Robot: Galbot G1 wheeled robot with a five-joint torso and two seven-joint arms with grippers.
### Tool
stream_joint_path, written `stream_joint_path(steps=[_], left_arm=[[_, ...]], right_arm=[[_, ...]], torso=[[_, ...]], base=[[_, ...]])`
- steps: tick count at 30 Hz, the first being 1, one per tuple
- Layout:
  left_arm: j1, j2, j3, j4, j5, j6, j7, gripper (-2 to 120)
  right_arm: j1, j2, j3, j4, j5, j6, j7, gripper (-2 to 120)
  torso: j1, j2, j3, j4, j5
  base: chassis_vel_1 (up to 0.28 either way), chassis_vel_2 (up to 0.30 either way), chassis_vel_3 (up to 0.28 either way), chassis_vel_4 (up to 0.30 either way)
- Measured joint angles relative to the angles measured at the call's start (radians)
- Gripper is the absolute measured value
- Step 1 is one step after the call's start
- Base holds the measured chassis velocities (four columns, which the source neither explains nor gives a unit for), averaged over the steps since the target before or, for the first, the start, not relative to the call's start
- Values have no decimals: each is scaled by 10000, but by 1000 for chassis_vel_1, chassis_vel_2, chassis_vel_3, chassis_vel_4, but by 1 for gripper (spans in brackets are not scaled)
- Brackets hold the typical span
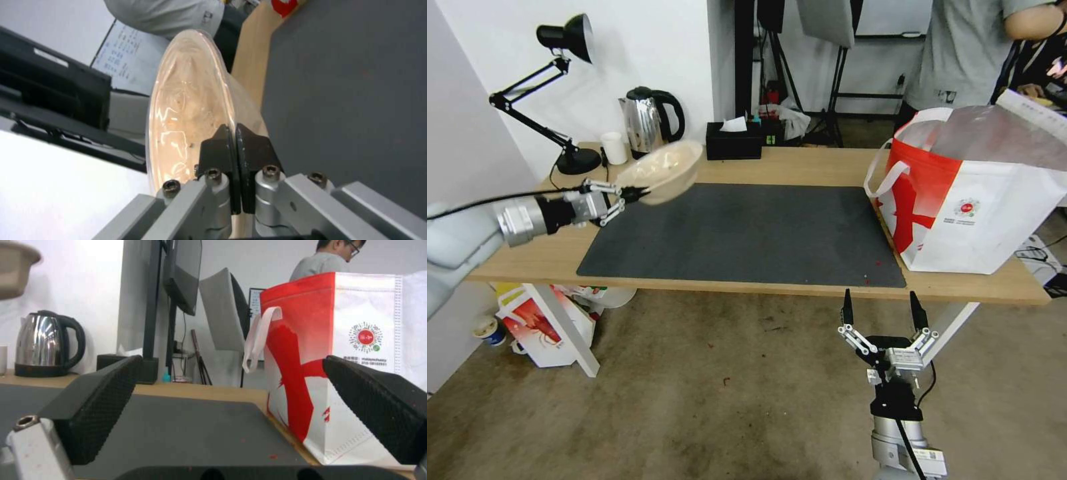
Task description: Pick up the trash from the table and place it into the takeout bag.
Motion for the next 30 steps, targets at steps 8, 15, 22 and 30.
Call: stream_joint_path(steps=[8, 15, 22, 30], left_arm=[[-1654, -427, 1645, 106, -82, 204, 55, 0], [-2826, -967, 2779, 385, -96, 291, 54, 0], [-3317, -1283, 3253, 567, -103, 326, 53, 0], [-3845, -1699, 3795, 707, -117, 386, 54, 0]], right_arm=[[0, 0, 0, 1, 0, 0, 0, 100], [0, 0, 0, 0, 0, 0, 0, 100], [-1, 0, 0, 0, 0, 0, 0, 100], [0, 0, 0, 1, 1, 0, -1, 100]], torso=[[0, 0, 1, 3, -2], [0, 0, 1, 2, -2], [1, 0, 1, 4, 0], [0, 0, 1, 5, -1]], base=[[0, 0, 0, 0], [0, 0, 0, 0], [0, 0, 0, 0], [0, 0, 0, 0]])
